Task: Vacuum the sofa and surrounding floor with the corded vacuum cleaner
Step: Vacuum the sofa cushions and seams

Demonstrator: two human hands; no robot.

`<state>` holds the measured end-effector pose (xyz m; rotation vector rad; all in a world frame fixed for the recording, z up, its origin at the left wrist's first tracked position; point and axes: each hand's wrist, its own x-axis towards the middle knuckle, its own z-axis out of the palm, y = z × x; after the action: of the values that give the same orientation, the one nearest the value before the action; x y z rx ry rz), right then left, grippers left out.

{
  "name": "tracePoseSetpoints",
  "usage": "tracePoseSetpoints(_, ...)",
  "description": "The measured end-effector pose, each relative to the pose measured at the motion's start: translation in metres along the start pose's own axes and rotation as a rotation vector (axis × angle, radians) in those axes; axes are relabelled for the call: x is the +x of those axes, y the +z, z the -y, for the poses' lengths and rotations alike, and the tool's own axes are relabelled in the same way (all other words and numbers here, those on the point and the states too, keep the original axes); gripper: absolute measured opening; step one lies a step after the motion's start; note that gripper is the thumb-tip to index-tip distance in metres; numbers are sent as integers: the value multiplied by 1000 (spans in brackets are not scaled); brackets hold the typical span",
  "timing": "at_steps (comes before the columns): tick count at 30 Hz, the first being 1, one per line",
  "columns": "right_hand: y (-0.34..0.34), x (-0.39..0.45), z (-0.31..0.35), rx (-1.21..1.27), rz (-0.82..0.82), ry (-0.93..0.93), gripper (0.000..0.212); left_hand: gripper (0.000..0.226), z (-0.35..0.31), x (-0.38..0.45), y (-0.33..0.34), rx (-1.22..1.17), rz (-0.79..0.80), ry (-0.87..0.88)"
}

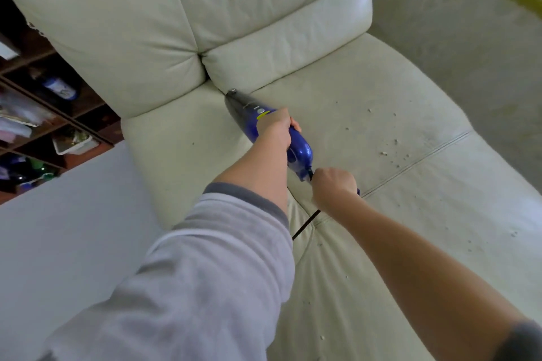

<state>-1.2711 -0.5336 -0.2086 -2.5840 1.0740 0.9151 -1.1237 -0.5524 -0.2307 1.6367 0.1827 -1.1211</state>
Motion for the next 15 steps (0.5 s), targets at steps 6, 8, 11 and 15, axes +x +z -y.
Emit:
tracePoseSetpoints(6, 9, -47, 1, -78, -36, -21, 28, 52, 11, -41, -6, -21, -112, 30)
tracePoseSetpoints(8, 11, -63, 0, -103, -39, -20, 28, 54, 18, -53, -9, -98, -74, -5)
tracePoseSetpoints(11, 16, -84, -3, -126, -51, -14, 28, 38, 25, -78, -10, -153, -60, -30)
tracePoseSetpoints(15, 22, -111, -7, -124, -56, -13, 27, 41, 34, -106, -9, -168, -62, -55)
